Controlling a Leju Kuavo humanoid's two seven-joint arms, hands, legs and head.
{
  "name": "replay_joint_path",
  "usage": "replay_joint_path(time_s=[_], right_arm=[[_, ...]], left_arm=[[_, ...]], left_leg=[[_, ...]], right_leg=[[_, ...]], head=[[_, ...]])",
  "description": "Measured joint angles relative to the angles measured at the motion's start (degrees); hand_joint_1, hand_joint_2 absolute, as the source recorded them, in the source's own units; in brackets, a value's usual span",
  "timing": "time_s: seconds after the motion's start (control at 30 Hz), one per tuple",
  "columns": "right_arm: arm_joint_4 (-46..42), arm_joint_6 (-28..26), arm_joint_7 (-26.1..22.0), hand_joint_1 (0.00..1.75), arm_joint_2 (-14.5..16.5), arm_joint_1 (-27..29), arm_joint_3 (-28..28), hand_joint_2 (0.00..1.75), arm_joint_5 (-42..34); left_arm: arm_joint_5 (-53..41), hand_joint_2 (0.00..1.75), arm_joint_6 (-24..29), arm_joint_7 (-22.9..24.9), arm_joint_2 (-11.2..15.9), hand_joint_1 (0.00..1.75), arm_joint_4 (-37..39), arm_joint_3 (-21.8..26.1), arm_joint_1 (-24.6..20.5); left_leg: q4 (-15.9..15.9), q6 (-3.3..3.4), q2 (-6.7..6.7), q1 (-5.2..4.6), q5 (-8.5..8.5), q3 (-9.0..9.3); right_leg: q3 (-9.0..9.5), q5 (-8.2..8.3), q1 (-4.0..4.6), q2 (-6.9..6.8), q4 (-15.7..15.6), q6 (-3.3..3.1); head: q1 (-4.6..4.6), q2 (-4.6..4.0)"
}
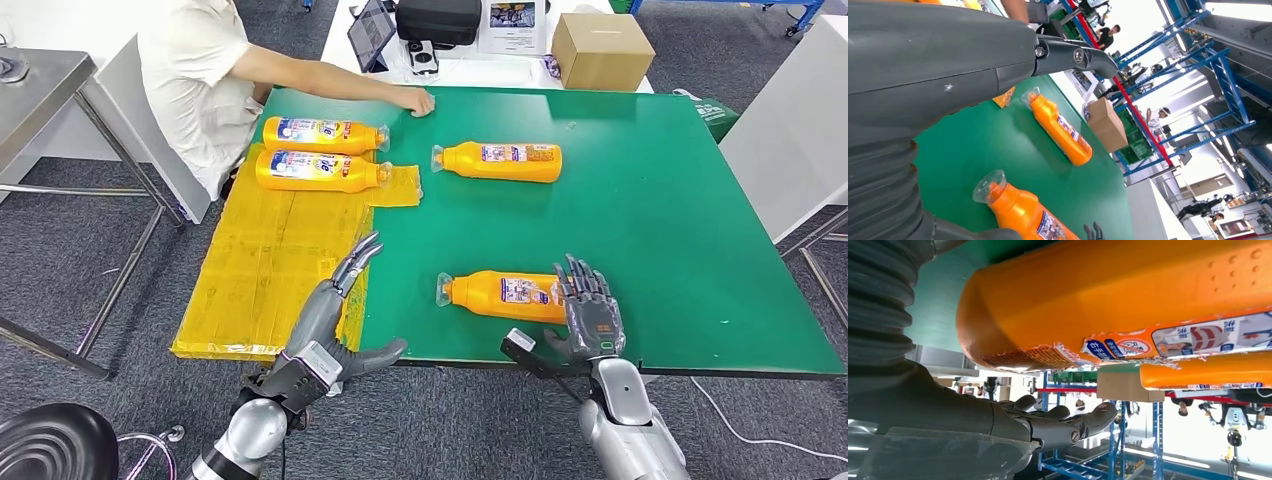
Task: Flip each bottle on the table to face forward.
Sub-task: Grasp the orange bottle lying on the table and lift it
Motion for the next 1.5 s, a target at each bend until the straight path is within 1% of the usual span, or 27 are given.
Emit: replay_joint_path(time_s=[0.2, 0.27, 0.43, 0.5, 0.63, 0.67, 0.7, 0.77, 0.8, 0.83, 0.87, 1.0, 1.23, 1.37, 1.5], right_arm=[[1.41, 0.92, 0.1, 0.0, 0.03, -0.82, 0.49, 1.75, -1.79], [2.9, 2.98, 0.18, 0.0, 0.04, -1.78, 0.69, 1.75, -3.1], [8.36, 10.8, 1.79, 0.0, -0.09, -6.17, 1.28, 1.75, -5.45], [10.22, 12.12, 1.92, 0.0, -0.22, -7.55, 1.38, 1.75, -5.99], [13.42, 12.6, 1.34, 0.02, -0.45, -9.67, 1.64, 1.75, -6.56], [14.19, 12.64, 0.99, 0.13, -0.5, -10.15, 1.73, 1.75, -6.67], [14.9, 12.82, 0.54, 0.46, -0.53, -10.59, 1.79, 1.75, -6.86], [16.16, 13.74, -0.5, 1.2, -0.6, -11.46, 1.88, 1.75, -7.31], [16.71, 14.31, -1.02, 1.5, -0.65, -11.85, 1.98, 1.75, -7.47], [17.23, 14.81, -1.45, 1.58, -0.74, -12.23, 2.12, 1.75, -7.57], [17.68, 15.23, -1.85, 1.62, -0.85, -12.6, 2.28, 1.75, -7.64], [19.21, 16.87, -2.77, 1.62, -1.25, -13.97, 2.76, 1.75, -8.0], [20.33, 17.07, -2.99, 1.62, -1.44, -15.02, 3.01, 1.75, -8.3], [20.6, 17.19, -3.03, 1.75, -1.52, -15.24, 3.21, 1.75, -8.3], [20.93, 18.94, -3.77, 1.75, -1.7, -15.55, 3.34, 1.75, -8.61]], left_arm=[[0.52, 1.75, -0.13, -0.13, -0.03, 0.0, 0.01, -0.12, -0.02], [0.62, 1.75, -0.16, -0.05, -0.08, 0.0, 0.08, -0.16, -0.11], [0.2, 1.75, -0.14, 0.45, -0.11, 0.0, 0.95, -0.22, -0.81], [0.19, 1.75, -0.14, 0.51, -0.11, 0.0, 1.31, -0.23, -0.98], [0.61, 1.75, -0.37, 0.43, -0.12, 0.0, 2.12, -0.39, -1.55], [0.82, 1.75, -0.51, 0.33, -0.15, 0.0, 2.35, -0.49, -1.8], [1.1, 1.75, -0.66, 0.19, -0.23, 0.0, 2.58, -0.58, -2.04], [1.77, 1.75, -0.97, -0.14, -0.49, 0.0, 3.08, -0.75, -2.53], [2.15, 1.75, -1.1, -0.31, -0.65, 0.0, 3.32, -0.88, -2.77], [2.45, 1.75, -1.22, -0.46, -0.81, 0.0, 3.57, -1.05, -3.01], [2.69, 1.75, -1.31, -0.58, -0.94, 0.0, 3.79, -1.24, -3.22], [3.17, 1.75, -1.69, -0.83, -1.45, 0.0, 4.58, -1.66, -3.77], [3.22, 1.75, -1.74, -0.85, -1.84, 0.0, 5.4, -1.7, -4.03], [3.3, 1.75, -1.75, -0.89, -1.89, 0.0, 5.64, -1.74, -4.12], [3.85, 1.75, -1.98, -1.03, -1.9, 0.0, 5.89, -1.9, -4.2]], left_leg=[[0.0, 0.0, 0.01, 0.0, 0.0, 0.01], [0.0, 0.0, 0.03, 0.0, 0.0, 0.04], [0.0, -0.02, 0.29, 0.0, -0.06, 0.4], [0.0, -0.01, 0.35, 0.0, -0.11, 0.58], [-0.01, 0.04, 0.34, 0.0, -0.21, 0.94], [-0.01, 0.05, 0.34, 0.0, -0.2, 0.98], [-0.01, 0.06, 0.34, 0.0, -0.19, 0.98], [-0.01, 0.09, 0.34, -0.01, -0.15, 1.0], [-0.01, 0.12, 0.34, -0.01, -0.12, 1.0], [-0.01, 0.13, 0.34, -0.02, -0.1, 1.0], [-0.01, 0.14, 0.35, -0.02, -0.08, 1.0], [0.0, 0.15, 0.35, -0.02, -0.03, 1.0], [0.0, 0.16, 0.35, 0.0, -0.01, 0.94], [0.0, 0.16, 0.34, 0.0, -0.01, 0.92], [0.0, 0.16, 0.35, -0.01, -0.02, 0.92]], right_leg=[[0.0, 0.01, 0.0, 0.0, 0.0, 0.0], [0.01, 0.01, 0.0, 0.01, 0.0, 0.0], [0.17, 0.01, 0.0, 0.16, -0.04, -0.01], [0.17, 0.0, 0.0, 0.2, -0.06, -0.02], [0.14, -0.12, 0.0, 0.2, -0.1, -0.15], [0.16, -0.13, 0.0, 0.2, -0.1, -0.18], [0.18, -0.11, 0.0, 0.2, -0.1, -0.18], [0.25, -0.02, 0.0, 0.21, -0.09, -0.12], [0.38, 0.03, 0.0, 0.21, -0.09, -0.07], [0.51, 0.1, 0.0, 0.22, -0.09, -0.04], [0.64, 0.15, 0.0, 0.23, -0.09, -0.03], [0.73, 0.22, 0.0, 0.24, -0.09, -0.07], [0.71, 0.19, 0.02, 0.23, -0.08, -0.08], [0.68, 0.17, 0.01, 0.23, -0.09, -0.08], [0.67, 0.17, 0.01, 0.24, -0.09, -0.07]], head=[[0.01, 0.0], [0.01, 0.0], [0.01, 0.0], [0.02, 0.0], [0.02, 0.0], [0.02, 0.0], [0.02, 0.0], [0.02, 0.0], [0.02, 0.0], [0.02, 0.0], [0.02, 0.0], [0.02, 0.0], [0.01, 0.0], [0.01, 0.0], [0.02, 0.0]])
